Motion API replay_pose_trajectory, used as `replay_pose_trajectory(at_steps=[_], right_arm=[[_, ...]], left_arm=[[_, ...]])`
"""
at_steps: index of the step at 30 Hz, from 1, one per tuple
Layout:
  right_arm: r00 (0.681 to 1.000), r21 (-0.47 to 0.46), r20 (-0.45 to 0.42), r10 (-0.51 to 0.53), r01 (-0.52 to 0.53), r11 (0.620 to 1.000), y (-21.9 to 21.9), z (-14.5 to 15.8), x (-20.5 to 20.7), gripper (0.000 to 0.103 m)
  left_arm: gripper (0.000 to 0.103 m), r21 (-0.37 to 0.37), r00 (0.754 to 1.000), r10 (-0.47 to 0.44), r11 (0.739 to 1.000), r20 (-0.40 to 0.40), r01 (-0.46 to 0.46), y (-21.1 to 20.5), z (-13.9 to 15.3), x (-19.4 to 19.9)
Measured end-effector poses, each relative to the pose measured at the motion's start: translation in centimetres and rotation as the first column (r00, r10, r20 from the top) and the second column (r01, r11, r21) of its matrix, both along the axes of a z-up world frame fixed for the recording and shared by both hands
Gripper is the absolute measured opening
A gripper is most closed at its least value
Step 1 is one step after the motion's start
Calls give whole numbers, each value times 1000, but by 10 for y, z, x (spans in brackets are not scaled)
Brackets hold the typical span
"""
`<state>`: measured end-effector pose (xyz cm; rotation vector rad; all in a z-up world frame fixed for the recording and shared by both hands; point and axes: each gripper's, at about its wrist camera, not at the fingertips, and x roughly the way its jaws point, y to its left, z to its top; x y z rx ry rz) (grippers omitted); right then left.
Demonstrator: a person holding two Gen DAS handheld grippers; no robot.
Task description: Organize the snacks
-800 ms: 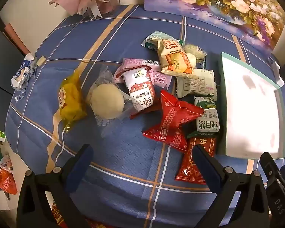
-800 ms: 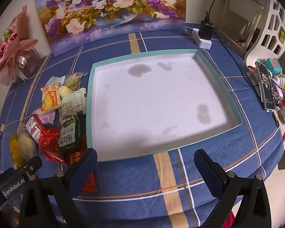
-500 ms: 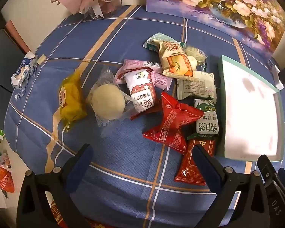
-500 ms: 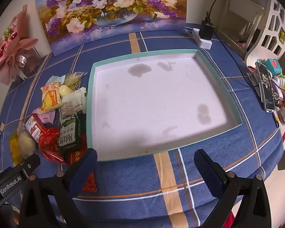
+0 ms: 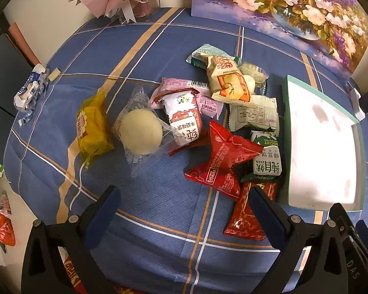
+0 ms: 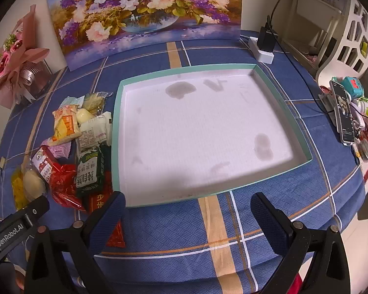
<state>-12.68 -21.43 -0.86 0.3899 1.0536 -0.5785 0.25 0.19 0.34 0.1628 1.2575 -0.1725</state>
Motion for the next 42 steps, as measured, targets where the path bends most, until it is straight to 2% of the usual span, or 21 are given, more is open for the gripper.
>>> replay_pose_trajectory(at_steps=[23,36,39,42], right_arm=[[1000,2,-9,10,-10,1000,1,-1,-1,103],[998,-14,-42,36,-37,999,9,-7,6,103],[999,-27,-27,45,-45,999,11,-2,7,103],[997,-34,-52,53,-55,998,15,-7,9,103]], left_arm=[[103,-8,1000,11,1000,-3,-11,1,-1,-1],[103,-47,1000,14,999,27,-12,2,11,-1],[103,-47,1000,2,999,15,-1,1,9,-1],[103,-42,1000,5,999,14,-4,1,8,-1]])
